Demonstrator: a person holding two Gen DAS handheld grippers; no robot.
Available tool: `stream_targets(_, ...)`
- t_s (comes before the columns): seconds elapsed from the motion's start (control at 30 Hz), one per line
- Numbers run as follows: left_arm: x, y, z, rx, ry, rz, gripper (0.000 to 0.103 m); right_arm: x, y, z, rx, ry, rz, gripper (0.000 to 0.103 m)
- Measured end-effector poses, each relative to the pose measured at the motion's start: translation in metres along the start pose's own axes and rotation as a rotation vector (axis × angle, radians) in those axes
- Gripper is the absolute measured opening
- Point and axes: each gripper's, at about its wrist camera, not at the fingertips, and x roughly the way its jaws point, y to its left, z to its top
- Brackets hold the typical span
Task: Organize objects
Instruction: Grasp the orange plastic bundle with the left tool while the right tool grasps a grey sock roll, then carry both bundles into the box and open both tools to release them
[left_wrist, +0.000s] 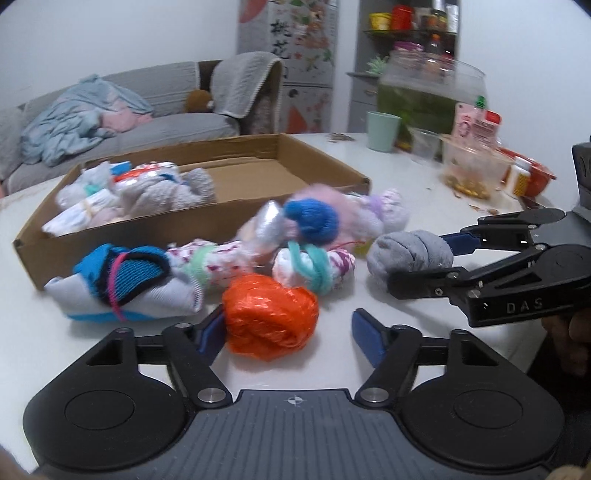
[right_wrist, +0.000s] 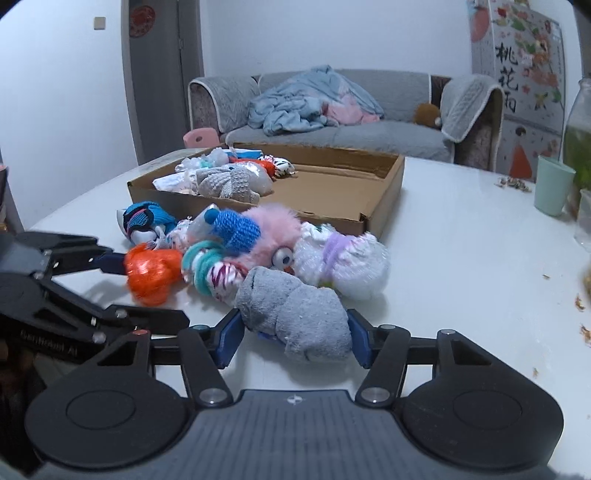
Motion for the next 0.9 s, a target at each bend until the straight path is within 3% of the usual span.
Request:
stream_targets(0.13, 0.004, -0.004, 0.002, 0.021, 0.016, 0.044, 0.083, -0.017, 0.000, -0.006, 0.014, -0.029, 0.017, 0.054)
stream_targets(0.3, 0.010, 0.003, 0.005, -0.026, 0.027, 0.089, 0.091, -0.019, 0.002, -0.009, 0.011, -0.013, 0.003, 0.054)
stream_targets(0.37, 0.009, 0.004, 0.005, -0.023, 0.022, 0.089, 0.085, -0.015, 0.002, -0.007, 0.014, -0.011, -0.001, 0.054)
stream_targets(0.47, 0.004, 0.007, 0.007, -0.025, 0.017, 0.088, 0.052, -0.015, 0.001, -0.007, 0.014, -0.009, 0.001, 0.054)
stream_targets(0.73, -0.033, 0.013, 0.019, -0.024, 0.015, 0.048, 0.051, -0.039, -0.009, 0.015, -0.040, -0.033, 0.001, 0.054)
stream_targets(0.9, -0.064, 0.027, 0.063, 0.013, -0.032, 0.058, 0.052, -0.057, -0.021, 0.064, -0.123, -0.096, -0.013, 0.054)
